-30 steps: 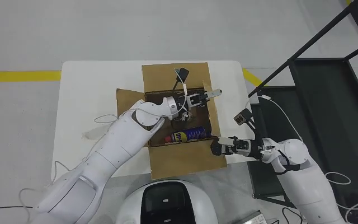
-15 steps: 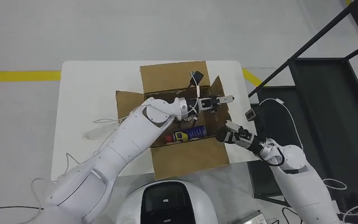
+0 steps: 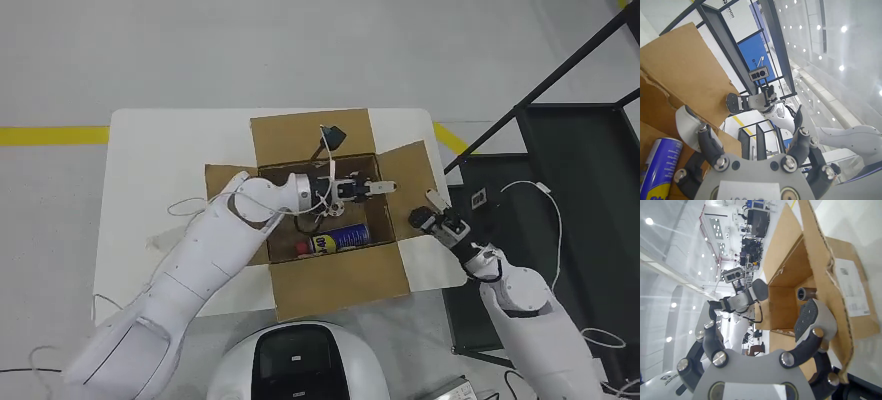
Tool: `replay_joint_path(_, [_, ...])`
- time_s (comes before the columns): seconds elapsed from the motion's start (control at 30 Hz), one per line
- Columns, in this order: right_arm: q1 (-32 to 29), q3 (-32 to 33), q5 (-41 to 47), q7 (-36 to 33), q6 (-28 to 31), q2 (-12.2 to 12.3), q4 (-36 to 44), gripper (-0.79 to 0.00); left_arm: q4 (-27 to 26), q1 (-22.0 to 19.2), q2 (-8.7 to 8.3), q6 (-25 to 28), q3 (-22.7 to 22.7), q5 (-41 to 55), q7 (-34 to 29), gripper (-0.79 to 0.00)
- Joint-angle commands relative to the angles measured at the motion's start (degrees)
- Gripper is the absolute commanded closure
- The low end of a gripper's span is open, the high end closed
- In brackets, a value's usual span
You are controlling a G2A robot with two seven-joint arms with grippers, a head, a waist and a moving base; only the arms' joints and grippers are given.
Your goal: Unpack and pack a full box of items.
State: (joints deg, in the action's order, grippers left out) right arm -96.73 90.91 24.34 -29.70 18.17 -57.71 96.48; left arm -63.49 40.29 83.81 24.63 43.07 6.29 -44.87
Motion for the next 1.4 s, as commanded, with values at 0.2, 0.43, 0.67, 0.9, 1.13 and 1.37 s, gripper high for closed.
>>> replay_joint_path(0.2, [3.35, -3.98, -8.02, 4.98, -5.12, -0.62, -2.58, -0.785, -17.97, 11.00, -5.74, -6.45, 13.70, -8.38, -3.24, -0.785])
replay_joint_path(0.43, [5.20, -6.11, -11.53, 4.83, -7.77, -0.95, -4.05, -0.785, -26.93, 17.16, -8.76, -10.46, 24.82, -11.63, -5.20, -0.785])
replay_joint_path(0.67, [7.23, -8.04, -10.53, 1.56, -7.76, -1.33, -5.07, -0.785, -31.01, 21.43, -10.52, -11.70, 32.34, -11.59, -6.24, -0.785])
replay_joint_path(0.9, [10.44, -10.56, -9.01, -0.82, -7.61, -1.90, -6.64, -0.785, -32.40, 24.48, -11.68, -11.45, 37.17, -10.55, -6.29, -0.785])
replay_joint_path(1.13, [11.90, -11.04, -8.75, -0.63, -6.16, -2.24, -6.55, -0.785, -34.09, 27.51, -12.72, -11.06, 41.23, -9.41, -6.64, -0.785])
replay_joint_path(1.37, [13.03, -11.76, -14.86, -2.00, -6.29, -2.17, -0.06, -0.785, -34.76, 30.38, -13.91, -10.50, 46.68, -6.69, -8.77, -0.785])
